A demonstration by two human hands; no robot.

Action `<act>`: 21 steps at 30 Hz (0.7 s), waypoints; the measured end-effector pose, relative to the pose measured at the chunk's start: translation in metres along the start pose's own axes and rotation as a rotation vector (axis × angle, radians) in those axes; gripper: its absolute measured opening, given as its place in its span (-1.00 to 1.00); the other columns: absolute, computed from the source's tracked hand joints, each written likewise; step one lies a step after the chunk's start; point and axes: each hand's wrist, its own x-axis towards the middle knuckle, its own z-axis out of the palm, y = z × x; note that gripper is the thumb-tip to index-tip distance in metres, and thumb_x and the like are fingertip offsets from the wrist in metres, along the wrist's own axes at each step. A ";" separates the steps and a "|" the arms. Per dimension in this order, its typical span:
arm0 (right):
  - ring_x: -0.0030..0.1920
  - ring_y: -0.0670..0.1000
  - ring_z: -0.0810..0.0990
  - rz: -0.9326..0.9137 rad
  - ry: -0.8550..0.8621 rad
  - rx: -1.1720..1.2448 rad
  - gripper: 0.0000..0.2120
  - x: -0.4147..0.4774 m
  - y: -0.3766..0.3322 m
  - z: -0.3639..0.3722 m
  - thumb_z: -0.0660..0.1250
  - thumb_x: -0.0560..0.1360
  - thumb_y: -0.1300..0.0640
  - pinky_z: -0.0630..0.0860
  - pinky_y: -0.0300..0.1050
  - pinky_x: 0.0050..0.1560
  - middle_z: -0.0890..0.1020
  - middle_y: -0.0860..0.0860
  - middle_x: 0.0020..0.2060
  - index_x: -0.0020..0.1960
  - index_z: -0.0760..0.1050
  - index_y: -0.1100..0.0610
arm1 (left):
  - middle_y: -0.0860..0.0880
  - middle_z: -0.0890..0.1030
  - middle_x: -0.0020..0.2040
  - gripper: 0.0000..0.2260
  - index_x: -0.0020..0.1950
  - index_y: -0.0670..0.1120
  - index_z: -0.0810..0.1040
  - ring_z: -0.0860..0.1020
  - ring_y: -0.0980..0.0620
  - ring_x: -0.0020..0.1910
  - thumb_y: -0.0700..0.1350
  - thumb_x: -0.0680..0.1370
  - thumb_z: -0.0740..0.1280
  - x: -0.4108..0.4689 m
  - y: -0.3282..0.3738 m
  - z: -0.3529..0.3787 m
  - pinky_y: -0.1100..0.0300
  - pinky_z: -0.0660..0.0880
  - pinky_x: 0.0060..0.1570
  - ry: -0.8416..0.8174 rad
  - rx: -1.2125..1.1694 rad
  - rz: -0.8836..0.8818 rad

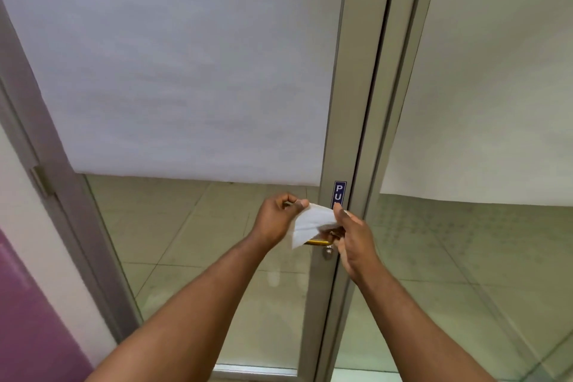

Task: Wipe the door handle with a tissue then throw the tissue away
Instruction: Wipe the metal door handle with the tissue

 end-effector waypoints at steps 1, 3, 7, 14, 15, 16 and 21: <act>-0.16 0.15 0.71 0.007 -0.013 0.027 -0.57 0.002 0.002 0.000 0.47 0.47 -0.09 0.64 0.04 -0.17 0.71 0.17 -0.20 0.06 0.60 0.29 | -0.09 0.71 -0.15 -0.82 -0.06 -0.19 0.68 0.62 0.06 -0.21 -0.07 0.59 0.49 0.004 -0.005 0.000 0.13 0.52 -0.14 0.004 0.022 0.010; -0.16 0.16 0.73 -0.009 -0.034 0.042 -0.58 0.005 0.007 0.001 0.53 0.43 -0.07 0.66 0.02 -0.24 0.72 0.18 -0.20 0.03 0.63 0.28 | -0.07 0.72 -0.16 -0.83 -0.10 -0.15 0.67 0.61 0.07 -0.21 -0.05 0.58 0.50 0.011 -0.013 0.000 0.13 0.52 -0.15 0.010 0.069 0.028; -0.14 0.22 0.71 0.010 0.111 -0.006 -0.69 0.009 0.012 -0.001 0.63 0.32 -0.03 0.68 0.22 -0.11 0.72 0.18 -0.16 -0.11 0.67 0.15 | 0.21 0.64 -0.30 -0.82 -0.15 0.06 0.61 0.55 0.29 -0.34 0.10 0.59 0.45 0.026 -0.020 -0.009 0.31 0.38 -0.37 0.094 0.260 0.083; -0.13 0.24 0.66 0.015 0.312 -0.009 -0.64 0.023 0.023 -0.008 0.56 0.43 -0.05 0.61 0.25 -0.05 0.68 0.25 -0.08 0.04 0.60 0.20 | -0.03 0.51 0.43 -0.64 0.45 0.01 0.50 0.43 -0.04 0.44 0.10 0.69 0.27 0.067 -0.016 -0.030 -0.02 0.45 0.37 0.118 0.844 0.580; -0.12 0.25 0.66 0.005 0.331 0.017 -0.68 0.025 0.026 -0.010 0.54 0.46 -0.01 0.60 0.24 -0.05 0.68 0.26 -0.07 0.04 0.60 0.20 | -0.06 0.35 0.59 -0.56 0.56 0.00 0.39 0.27 -0.07 0.59 0.10 0.70 0.24 0.074 -0.015 -0.030 -0.04 0.28 0.54 0.088 0.926 0.636; -0.10 0.26 0.67 -0.011 0.354 0.038 -0.73 0.028 0.029 -0.014 0.52 0.48 0.03 0.60 0.25 -0.03 0.68 0.28 -0.06 0.03 0.59 0.20 | -0.07 0.16 0.69 -0.48 0.65 0.00 0.26 0.08 -0.08 0.68 0.12 0.71 0.19 0.084 -0.014 -0.030 -0.05 0.10 0.62 0.060 1.005 0.686; -0.06 0.14 0.68 -0.051 0.492 -0.021 -0.78 0.043 0.039 -0.033 0.47 0.53 0.03 0.61 0.01 -0.13 0.71 0.11 -0.06 0.10 0.61 0.11 | -0.13 -0.24 0.71 -0.33 0.73 -0.03 -0.15 -0.23 -0.12 0.69 0.22 0.71 0.01 0.125 -0.014 -0.022 -0.16 -0.16 0.64 0.081 1.314 0.908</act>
